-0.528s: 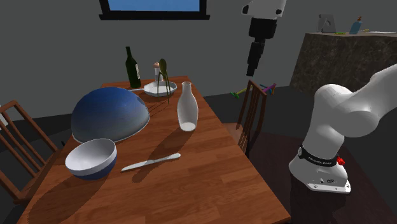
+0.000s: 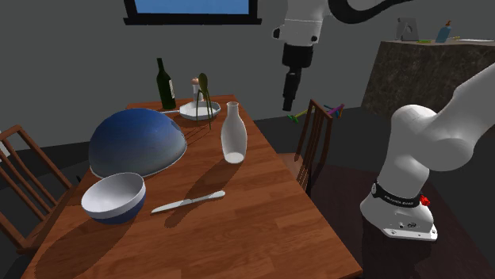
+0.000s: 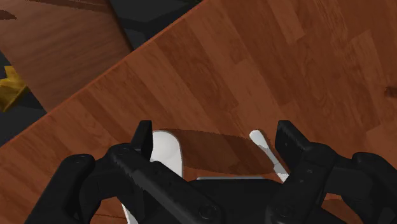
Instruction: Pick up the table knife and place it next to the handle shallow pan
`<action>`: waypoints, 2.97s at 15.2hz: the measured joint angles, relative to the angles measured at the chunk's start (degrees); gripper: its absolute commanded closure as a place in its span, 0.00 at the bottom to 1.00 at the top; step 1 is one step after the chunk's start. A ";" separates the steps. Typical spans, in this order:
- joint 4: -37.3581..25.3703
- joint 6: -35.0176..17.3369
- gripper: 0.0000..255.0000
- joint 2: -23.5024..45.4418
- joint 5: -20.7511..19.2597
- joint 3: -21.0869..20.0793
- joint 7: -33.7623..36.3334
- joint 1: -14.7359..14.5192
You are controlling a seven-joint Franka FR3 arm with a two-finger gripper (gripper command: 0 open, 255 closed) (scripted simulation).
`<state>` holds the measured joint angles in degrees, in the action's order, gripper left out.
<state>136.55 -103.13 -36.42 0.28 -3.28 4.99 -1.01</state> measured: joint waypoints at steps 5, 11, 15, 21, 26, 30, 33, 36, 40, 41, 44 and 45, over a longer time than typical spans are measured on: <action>-1.39 -7.60 0.00 9.38 -0.20 -0.56 -3.37 -1.51; -6.20 -15.20 0.00 22.26 -0.88 -1.46 -7.33 -2.94; -9.93 -19.51 0.00 30.64 -1.64 -2.44 -9.35 -3.93; -18.67 -23.16 0.00 43.69 -3.54 -3.97 -11.95 -5.49; -26.88 -25.01 0.00 54.41 -5.71 -5.05 -13.79 -7.21; -34.53 -25.25 0.00 62.84 -7.51 -5.60 -15.73 -8.64; -36.30 -25.99 0.00 65.48 -8.09 -5.64 -16.03 -9.14; -35.98 -27.69 0.00 66.90 -8.43 -5.49 -15.84 -9.30; -35.78 -29.50 0.00 68.53 -8.79 -5.25 -15.65 -9.40; -35.82 -29.56 0.00 68.63 -8.81 -5.24 -15.63 -9.42; -35.83 -29.63 0.00 68.69 -8.82 -5.23 -15.62 -9.43; -35.83 -29.64 0.00 68.69 -8.82 -5.23 -15.62 -9.43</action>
<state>100.72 -132.76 32.28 -8.55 -8.51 -10.62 -10.44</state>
